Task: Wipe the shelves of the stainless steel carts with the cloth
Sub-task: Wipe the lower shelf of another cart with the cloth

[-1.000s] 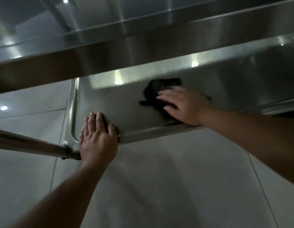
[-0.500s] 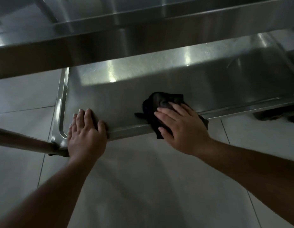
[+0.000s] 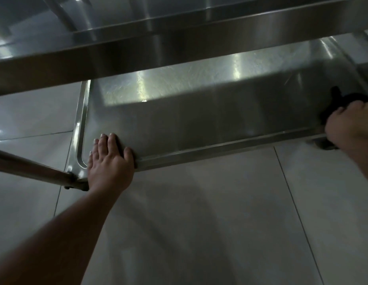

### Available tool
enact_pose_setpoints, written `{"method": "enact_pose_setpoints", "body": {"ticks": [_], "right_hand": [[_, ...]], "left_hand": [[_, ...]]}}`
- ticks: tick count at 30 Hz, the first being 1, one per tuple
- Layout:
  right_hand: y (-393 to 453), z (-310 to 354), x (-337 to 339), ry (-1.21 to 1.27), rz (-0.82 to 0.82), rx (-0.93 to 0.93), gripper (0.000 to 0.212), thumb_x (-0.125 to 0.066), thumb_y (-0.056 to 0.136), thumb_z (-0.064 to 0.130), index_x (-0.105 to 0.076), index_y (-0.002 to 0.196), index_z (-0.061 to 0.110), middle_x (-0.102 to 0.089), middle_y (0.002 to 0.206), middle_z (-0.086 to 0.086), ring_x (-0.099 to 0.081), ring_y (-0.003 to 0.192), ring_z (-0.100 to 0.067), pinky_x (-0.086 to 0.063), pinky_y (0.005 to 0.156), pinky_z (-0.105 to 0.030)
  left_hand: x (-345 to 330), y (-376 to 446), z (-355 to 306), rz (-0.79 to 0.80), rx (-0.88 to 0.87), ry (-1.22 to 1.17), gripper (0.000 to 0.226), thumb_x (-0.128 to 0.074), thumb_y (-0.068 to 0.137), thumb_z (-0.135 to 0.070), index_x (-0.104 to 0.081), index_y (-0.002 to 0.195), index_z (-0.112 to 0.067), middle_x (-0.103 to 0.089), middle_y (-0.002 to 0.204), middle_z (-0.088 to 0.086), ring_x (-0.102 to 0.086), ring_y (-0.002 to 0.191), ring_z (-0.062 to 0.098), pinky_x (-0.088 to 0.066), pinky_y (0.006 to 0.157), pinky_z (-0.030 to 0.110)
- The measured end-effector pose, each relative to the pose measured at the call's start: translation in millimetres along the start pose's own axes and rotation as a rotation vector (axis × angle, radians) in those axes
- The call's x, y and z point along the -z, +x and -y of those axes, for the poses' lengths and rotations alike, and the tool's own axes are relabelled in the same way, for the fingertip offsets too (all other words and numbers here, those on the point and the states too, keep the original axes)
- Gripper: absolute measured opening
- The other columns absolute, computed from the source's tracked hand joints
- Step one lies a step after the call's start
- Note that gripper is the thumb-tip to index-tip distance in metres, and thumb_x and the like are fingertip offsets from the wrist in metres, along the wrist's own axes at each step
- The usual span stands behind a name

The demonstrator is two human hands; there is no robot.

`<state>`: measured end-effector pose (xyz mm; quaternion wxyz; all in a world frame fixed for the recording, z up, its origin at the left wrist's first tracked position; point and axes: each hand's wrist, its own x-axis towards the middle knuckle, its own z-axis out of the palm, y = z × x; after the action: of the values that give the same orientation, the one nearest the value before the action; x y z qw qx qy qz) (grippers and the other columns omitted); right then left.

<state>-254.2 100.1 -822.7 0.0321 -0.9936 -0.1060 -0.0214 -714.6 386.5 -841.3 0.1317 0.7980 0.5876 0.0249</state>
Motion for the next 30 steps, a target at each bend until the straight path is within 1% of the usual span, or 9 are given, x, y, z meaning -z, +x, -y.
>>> {"method": "enact_pose_setpoints", "body": {"ticks": [3, 7, 12, 14, 16, 18, 22, 25, 30], "right_hand": [[-47, 39, 12, -0.052, 0.023, 0.186, 0.043, -0.04, 0.106, 0.034, -0.054, 0.125, -0.003, -0.047, 0.132, -0.033, -0.043, 0.124, -0.052, -0.046, 0.092, -0.061], [-122, 78, 14, -0.17, 0.017, 0.858, 0.039, -0.029, 0.108, 0.029, -0.059, 0.107, 0.004, -0.057, 0.107, -0.022, -0.045, 0.096, -0.037, -0.044, 0.079, -0.049], [-175, 129, 30, -0.2, 0.233, 1.266, 0.057, -0.003, 0.106, 0.042, -0.046, 0.128, 0.012, -0.047, 0.126, -0.013, -0.042, 0.111, -0.034, -0.05, 0.087, -0.049], [-186, 142, 39, -0.247, 0.262, 1.358, 0.051, -0.01, 0.11, 0.037, -0.048, 0.129, 0.01, -0.048, 0.125, -0.015, -0.044, 0.108, -0.036, -0.051, 0.079, -0.049], [-197, 152, 54, -0.272, 0.159, 1.366, 0.037, -0.035, 0.108, 0.036, -0.064, 0.112, 0.013, -0.058, 0.109, -0.01, -0.052, 0.094, -0.032, -0.043, 0.065, -0.038], [-209, 156, 69, -0.218, 0.177, 1.244, 0.026, -0.053, 0.101, 0.037, -0.071, 0.098, 0.019, -0.063, 0.1, -0.004, -0.054, 0.087, -0.026, -0.037, 0.063, -0.034], [-245, 135, 78, -0.141, 0.633, 0.998, 0.024, -0.037, 0.109, 0.032, -0.058, 0.108, 0.019, -0.05, 0.109, -0.004, -0.049, 0.105, -0.033, -0.04, 0.075, -0.042], [-267, 104, 102, -0.124, 0.893, 0.783, 0.029, -0.033, 0.106, 0.043, -0.052, 0.105, 0.022, -0.048, 0.104, -0.002, -0.046, 0.1, -0.028, -0.038, 0.078, -0.04], [-295, 57, 152, -0.239, 1.071, 0.695, 0.032, -0.04, 0.108, 0.041, -0.057, 0.115, 0.014, -0.054, 0.11, -0.008, -0.042, 0.092, -0.029, -0.039, 0.079, -0.036]], "left_hand": [[0, 0, -1, 0.009, 0.004, -0.005, 0.073, -0.024, 0.106, -0.057, -0.008, 0.169, -0.025, -0.003, 0.179, 0.002, 0.003, 0.164, 0.018, 0.001, 0.131, 0.042], [4, 0, -3, 0.047, 0.002, -0.006, 0.072, -0.025, 0.107, -0.056, -0.007, 0.169, -0.024, -0.002, 0.179, 0.003, 0.004, 0.164, 0.02, 0.0, 0.132, 0.044], [20, 1, -8, 0.146, -0.025, 0.036, 0.072, -0.026, 0.109, -0.055, -0.005, 0.17, -0.022, 0.002, 0.178, 0.007, 0.005, 0.164, 0.024, -0.002, 0.132, 0.047], [27, -7, -13, 0.173, -0.074, 0.052, 0.069, -0.029, 0.109, -0.054, -0.01, 0.169, -0.024, -0.001, 0.178, 0.006, 0.001, 0.164, 0.026, -0.006, 0.131, 0.049], [31, -23, -21, 0.237, -0.126, 0.035, 0.065, -0.029, 0.109, -0.054, -0.014, 0.167, -0.027, -0.004, 0.178, 0.005, -0.002, 0.164, 0.027, -0.011, 0.13, 0.052], [35, -47, -31, 0.313, -0.173, 0.032, 0.066, -0.03, 0.109, -0.056, -0.011, 0.167, -0.032, -0.001, 0.178, 0.001, -0.001, 0.164, 0.026, -0.01, 0.129, 0.051], [58, -102, -50, 0.428, -0.278, 0.133, 0.075, -0.052, 0.104, -0.046, -0.016, 0.167, -0.029, -0.01, 0.177, 0.0, -0.009, 0.163, 0.025, -0.014, 0.128, 0.048], [87, -143, -65, 0.573, -0.262, 0.187, 0.069, -0.056, 0.101, -0.037, -0.031, 0.163, -0.026, -0.029, 0.171, 0.003, -0.027, 0.158, 0.025, -0.028, 0.126, 0.046], [152, -196, -87, 0.794, -0.226, 0.289, 0.056, -0.044, 0.103, -0.042, -0.041, 0.156, -0.023, -0.05, 0.154, 0.005, -0.048, 0.139, 0.028, -0.04, 0.11, 0.047]]}}
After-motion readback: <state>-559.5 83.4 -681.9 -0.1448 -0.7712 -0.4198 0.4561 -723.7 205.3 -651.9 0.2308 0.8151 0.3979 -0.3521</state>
